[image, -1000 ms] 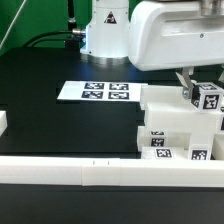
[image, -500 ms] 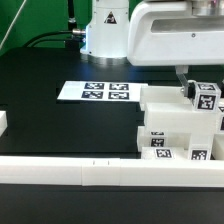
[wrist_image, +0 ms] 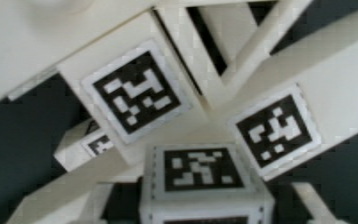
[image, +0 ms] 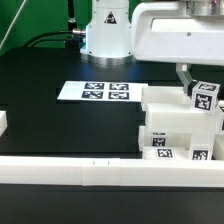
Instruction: Assemble chair
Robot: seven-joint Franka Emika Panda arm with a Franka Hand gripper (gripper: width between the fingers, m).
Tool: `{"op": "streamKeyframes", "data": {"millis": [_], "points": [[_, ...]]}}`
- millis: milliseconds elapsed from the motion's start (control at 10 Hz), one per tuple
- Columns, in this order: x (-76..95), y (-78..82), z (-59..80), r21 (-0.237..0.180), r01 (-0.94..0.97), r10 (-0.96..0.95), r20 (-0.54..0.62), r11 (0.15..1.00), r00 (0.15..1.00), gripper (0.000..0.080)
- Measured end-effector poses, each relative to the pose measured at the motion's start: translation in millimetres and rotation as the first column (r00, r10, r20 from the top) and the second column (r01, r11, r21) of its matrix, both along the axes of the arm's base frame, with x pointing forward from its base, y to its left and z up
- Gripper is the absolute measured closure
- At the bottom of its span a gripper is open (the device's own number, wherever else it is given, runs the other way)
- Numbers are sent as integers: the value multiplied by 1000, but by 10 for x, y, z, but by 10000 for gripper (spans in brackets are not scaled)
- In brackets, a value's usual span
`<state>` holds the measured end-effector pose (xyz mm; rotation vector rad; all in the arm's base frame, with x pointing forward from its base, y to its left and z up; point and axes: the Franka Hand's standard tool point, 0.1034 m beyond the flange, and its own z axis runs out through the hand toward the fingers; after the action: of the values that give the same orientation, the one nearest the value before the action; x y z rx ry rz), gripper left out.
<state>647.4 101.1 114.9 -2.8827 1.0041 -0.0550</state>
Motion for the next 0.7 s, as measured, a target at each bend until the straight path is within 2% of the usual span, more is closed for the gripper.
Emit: {"op": "streamKeyframes", "data": {"millis": [300, 400, 600, 700], "points": [[3, -5, 1, 14, 174, -174, -13, 985, 985, 515], [3, -1, 0, 13, 150, -150, -11, 989, 989, 515], [10, 3, 13, 9, 78, -78, -9, 997, 997, 231], [38, 3, 24, 6, 13, -13, 11, 1000, 1000, 231]]}}
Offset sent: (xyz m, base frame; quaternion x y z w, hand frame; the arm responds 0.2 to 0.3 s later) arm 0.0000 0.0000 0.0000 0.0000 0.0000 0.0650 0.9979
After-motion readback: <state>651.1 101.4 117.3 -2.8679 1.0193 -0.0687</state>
